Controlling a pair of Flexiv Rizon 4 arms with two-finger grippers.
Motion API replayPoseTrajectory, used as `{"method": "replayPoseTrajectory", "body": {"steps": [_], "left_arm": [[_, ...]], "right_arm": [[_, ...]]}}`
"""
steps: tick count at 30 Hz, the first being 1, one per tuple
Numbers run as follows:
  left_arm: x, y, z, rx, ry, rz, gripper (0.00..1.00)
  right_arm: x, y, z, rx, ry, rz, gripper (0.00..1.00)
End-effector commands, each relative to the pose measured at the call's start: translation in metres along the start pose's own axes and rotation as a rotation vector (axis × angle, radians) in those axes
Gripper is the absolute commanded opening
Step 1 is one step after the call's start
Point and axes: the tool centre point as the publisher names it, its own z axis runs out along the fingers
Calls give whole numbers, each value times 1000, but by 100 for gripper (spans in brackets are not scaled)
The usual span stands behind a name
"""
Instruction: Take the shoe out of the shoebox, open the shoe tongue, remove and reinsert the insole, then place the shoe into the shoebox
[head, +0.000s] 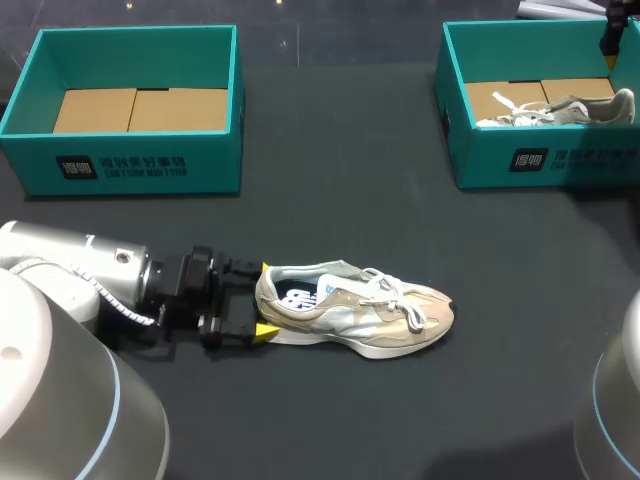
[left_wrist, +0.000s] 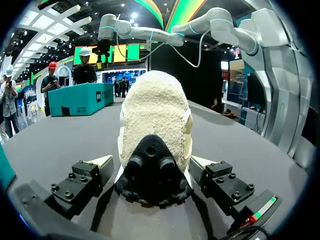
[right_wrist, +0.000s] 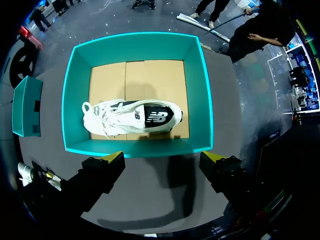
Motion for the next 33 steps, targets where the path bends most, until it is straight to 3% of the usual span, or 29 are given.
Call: {"method": "replayPoseTrajectory", "body": {"steps": [1, 33], "left_arm": [[-4, 1, 5, -1, 8, -1, 100], [4, -6, 30, -3, 32, -19, 100]], "right_arm": [[0, 0, 0, 0, 0, 1, 100], [0, 0, 0, 0, 0, 1, 100]]}}
